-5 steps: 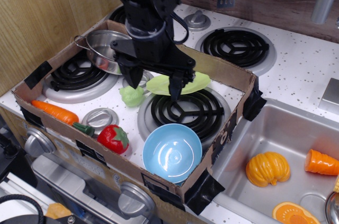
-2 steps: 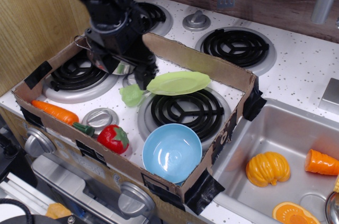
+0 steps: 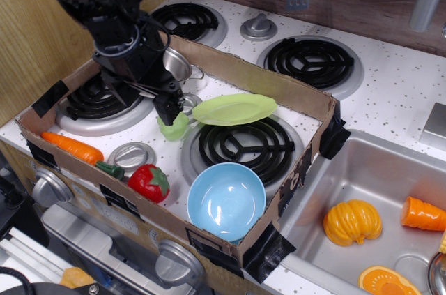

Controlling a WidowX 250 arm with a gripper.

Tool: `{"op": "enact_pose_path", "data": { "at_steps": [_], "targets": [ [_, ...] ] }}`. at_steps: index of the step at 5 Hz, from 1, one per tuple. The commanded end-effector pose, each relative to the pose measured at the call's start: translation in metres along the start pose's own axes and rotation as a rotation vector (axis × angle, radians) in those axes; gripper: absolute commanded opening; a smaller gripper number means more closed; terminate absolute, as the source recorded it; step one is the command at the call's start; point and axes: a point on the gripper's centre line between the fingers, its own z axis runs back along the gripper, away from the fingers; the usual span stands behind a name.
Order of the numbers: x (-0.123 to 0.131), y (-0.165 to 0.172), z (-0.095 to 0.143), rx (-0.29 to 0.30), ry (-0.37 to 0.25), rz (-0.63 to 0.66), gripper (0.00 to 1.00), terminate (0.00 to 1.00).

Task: Put broccoli in pot

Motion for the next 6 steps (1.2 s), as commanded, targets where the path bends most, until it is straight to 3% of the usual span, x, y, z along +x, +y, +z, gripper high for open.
{"op": "enact_pose_path", "data": {
  "at_steps": [1, 3, 4, 6],
  "targets": [
    [-0.001, 0.002, -0.017, -0.068, 0.017, 0.007, 1.00, 0.00],
    [-0.005, -0.004, -0.040, -0.132, 0.002, -0.004, 1.00, 0.00],
    [-0.002, -0.003, -0.039, -0.112, -0.023, -0.029, 0.00, 0.00],
    [0.006, 0.002, -0.007, -0.024, -0.053, -0.033, 0.00, 0.00]
  ]
}}
